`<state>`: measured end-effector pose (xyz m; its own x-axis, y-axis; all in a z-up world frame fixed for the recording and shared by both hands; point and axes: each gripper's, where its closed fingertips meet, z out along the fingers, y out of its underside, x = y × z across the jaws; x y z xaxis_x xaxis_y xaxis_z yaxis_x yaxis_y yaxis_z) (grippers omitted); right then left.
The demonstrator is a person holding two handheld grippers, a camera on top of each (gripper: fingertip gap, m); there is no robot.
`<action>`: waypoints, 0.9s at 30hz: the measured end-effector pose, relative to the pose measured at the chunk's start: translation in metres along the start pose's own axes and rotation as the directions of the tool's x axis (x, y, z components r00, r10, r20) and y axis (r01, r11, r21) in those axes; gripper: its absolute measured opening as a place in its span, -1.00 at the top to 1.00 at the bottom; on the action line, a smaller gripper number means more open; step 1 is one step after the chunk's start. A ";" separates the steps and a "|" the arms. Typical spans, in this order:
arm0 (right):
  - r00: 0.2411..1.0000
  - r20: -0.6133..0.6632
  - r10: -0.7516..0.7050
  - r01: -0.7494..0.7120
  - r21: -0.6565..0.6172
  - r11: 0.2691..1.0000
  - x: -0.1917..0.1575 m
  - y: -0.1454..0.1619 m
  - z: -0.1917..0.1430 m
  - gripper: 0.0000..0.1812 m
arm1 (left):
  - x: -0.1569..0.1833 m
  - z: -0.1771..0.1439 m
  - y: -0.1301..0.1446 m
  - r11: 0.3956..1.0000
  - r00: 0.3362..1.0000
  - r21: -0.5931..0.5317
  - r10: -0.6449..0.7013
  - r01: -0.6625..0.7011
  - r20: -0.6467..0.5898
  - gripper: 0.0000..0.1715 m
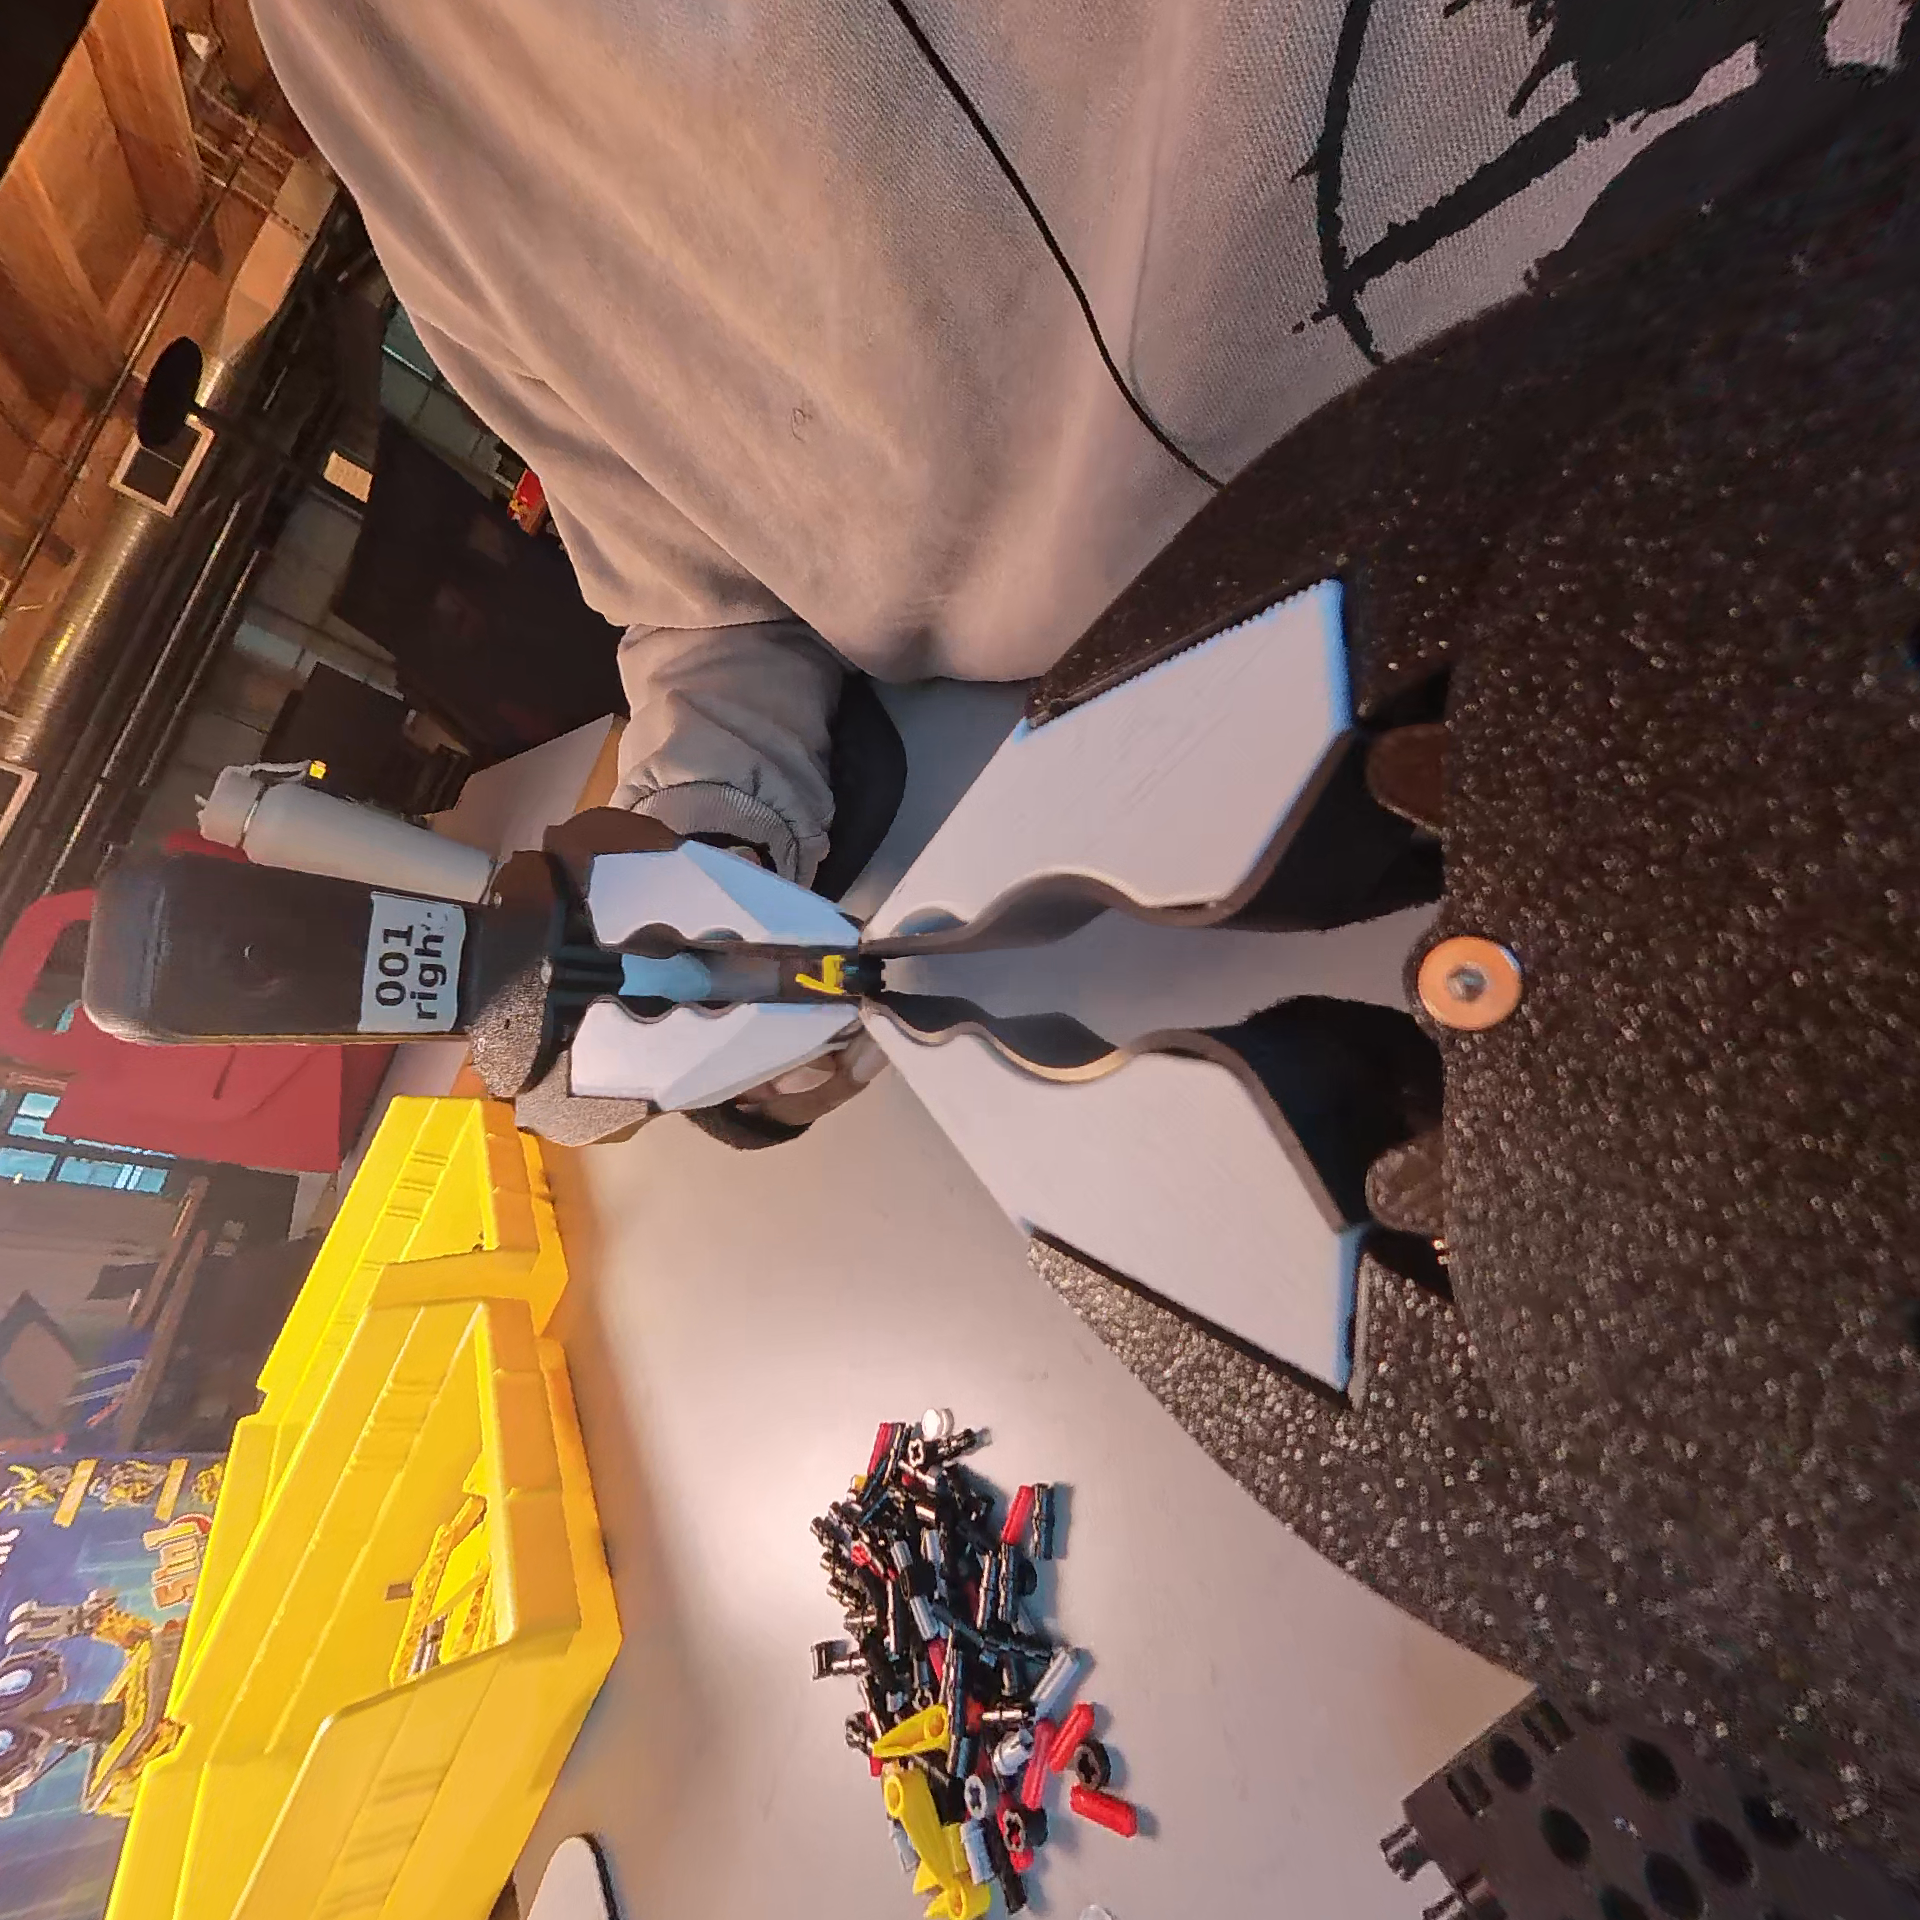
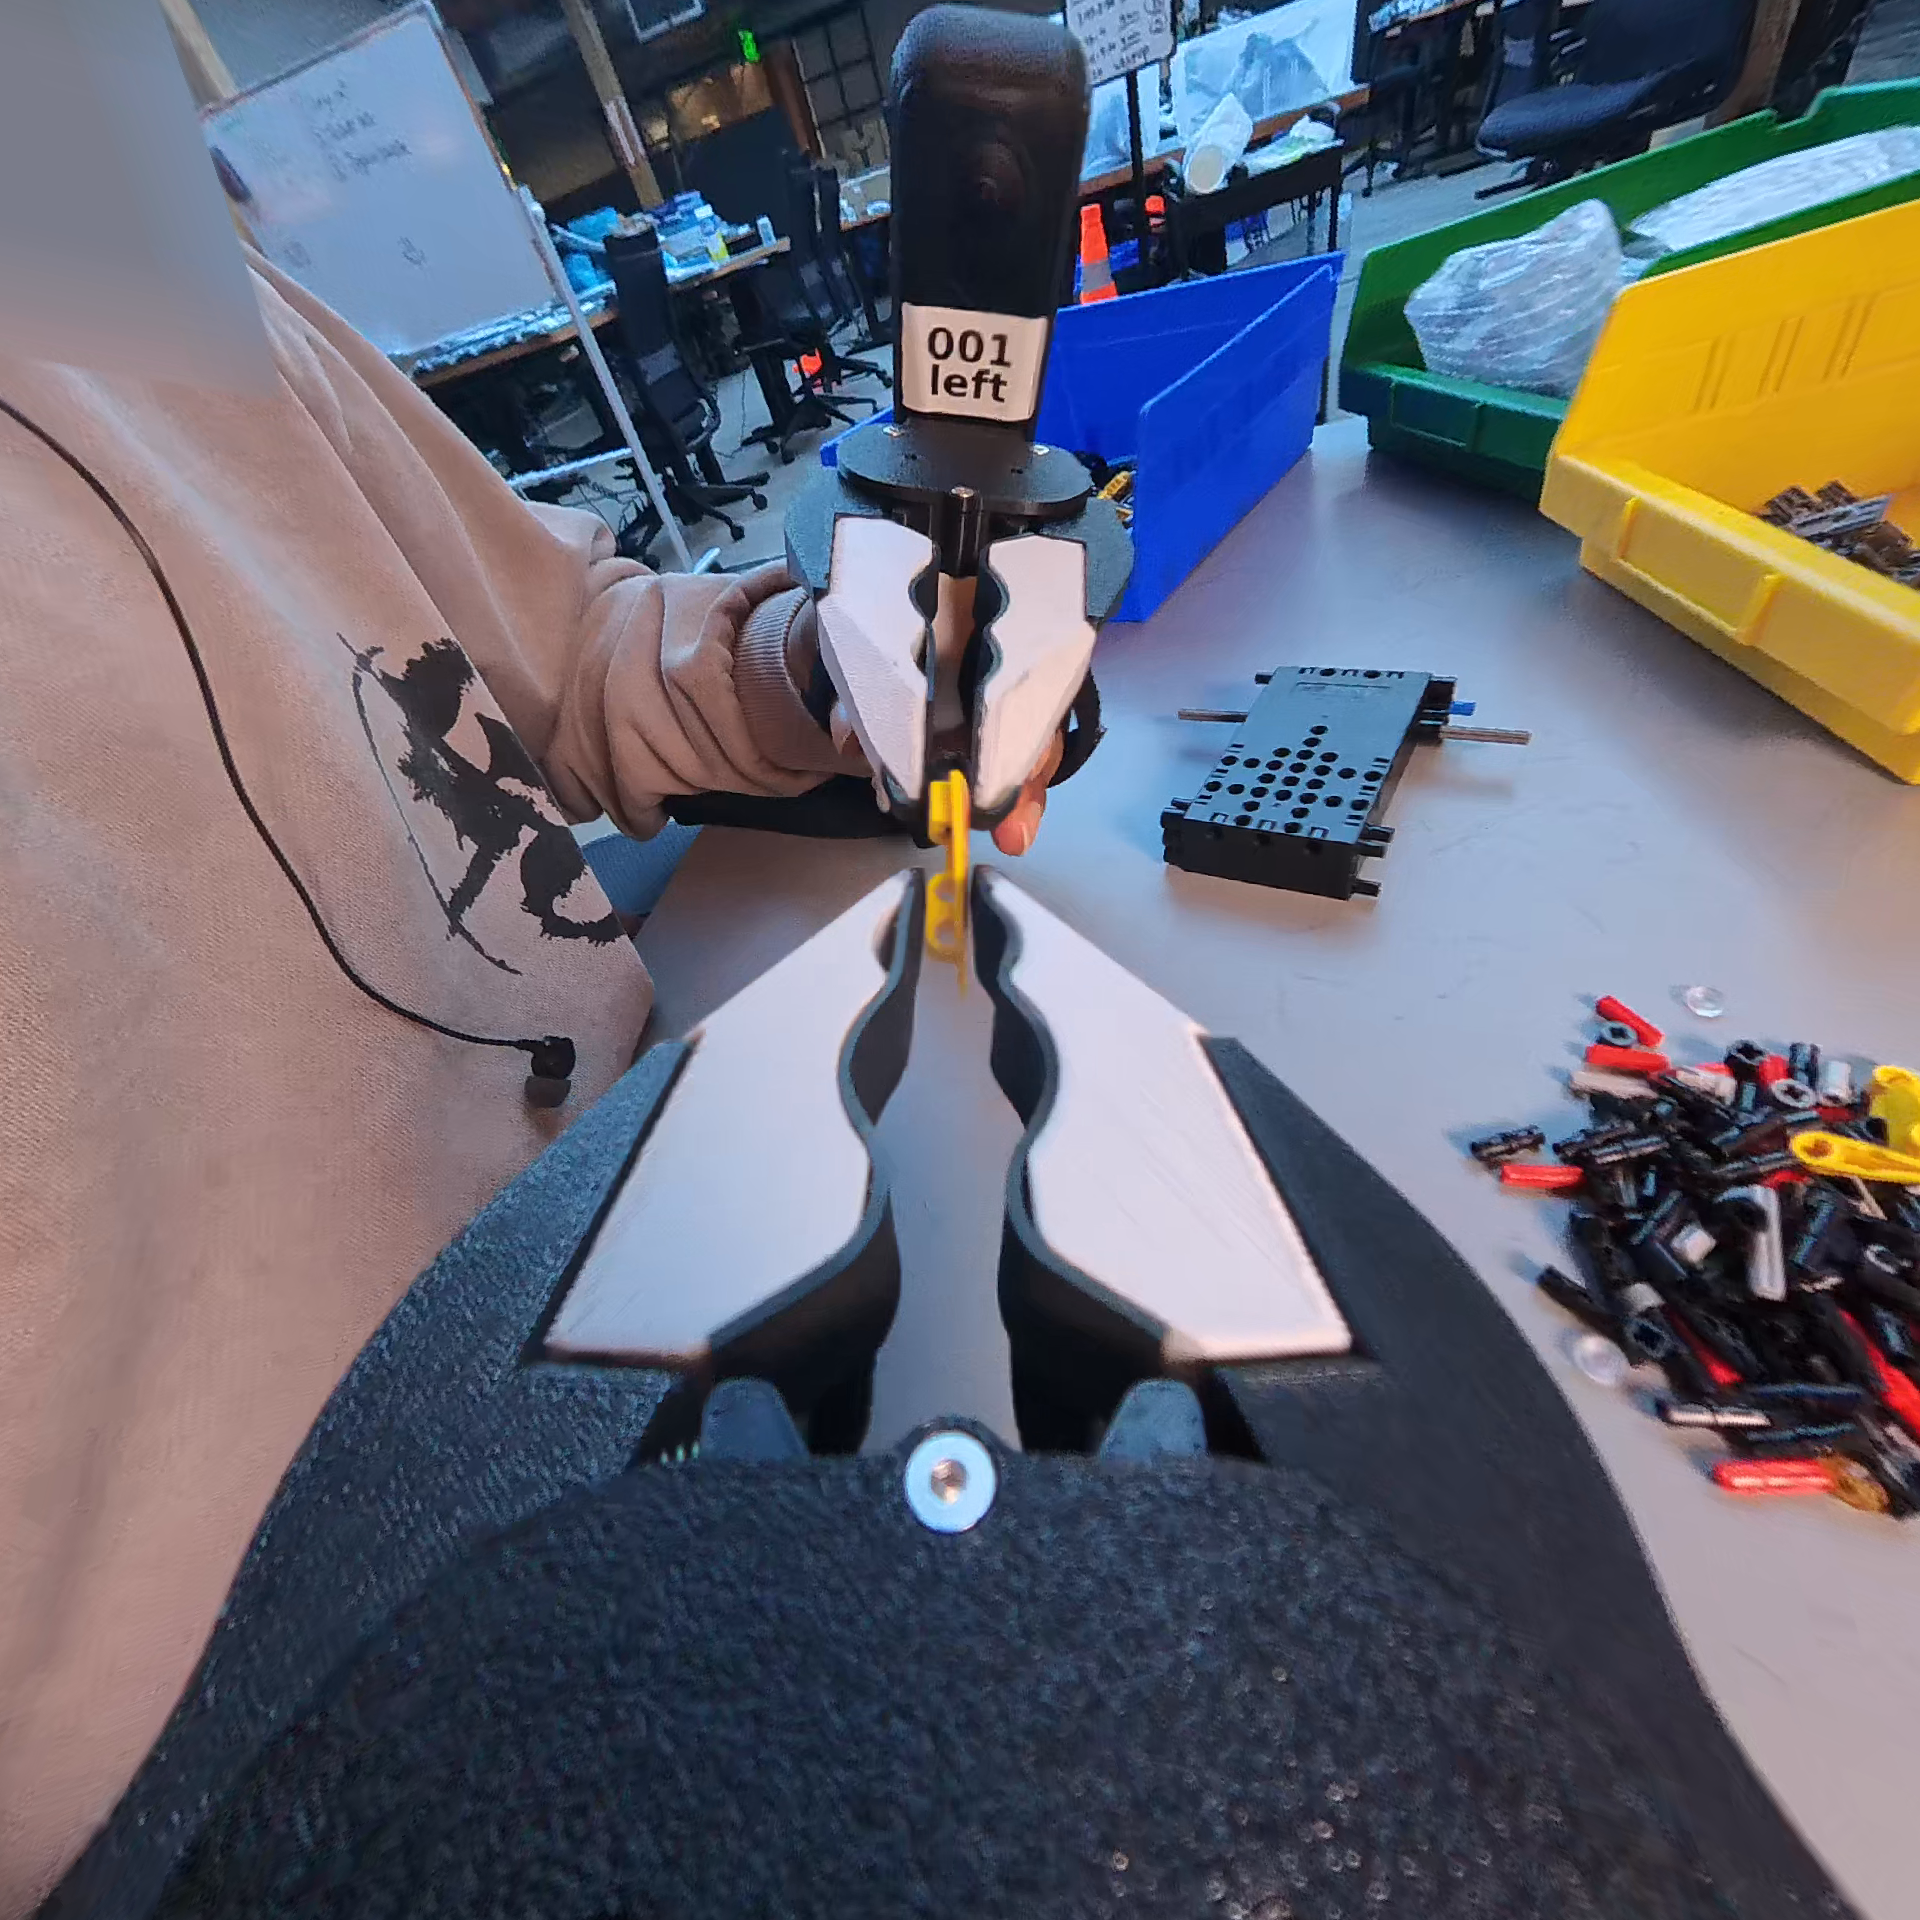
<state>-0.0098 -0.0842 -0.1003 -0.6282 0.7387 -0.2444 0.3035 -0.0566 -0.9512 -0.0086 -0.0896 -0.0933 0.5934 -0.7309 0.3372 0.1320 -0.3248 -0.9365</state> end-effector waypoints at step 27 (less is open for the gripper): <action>0.996 -0.071 -0.046 0.031 -0.203 0.979 -0.089 -0.030 0.008 0.93 | 0.091 -0.006 -0.015 0.985 0.980 0.021 0.168 -0.171 0.103 0.94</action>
<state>0.0315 -0.1533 -0.0511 -0.5890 0.7864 -0.1862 0.4227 0.1034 -0.9003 0.0389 -0.1545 -0.0477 0.6857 -0.7093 0.1633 0.0451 -0.1825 -0.9822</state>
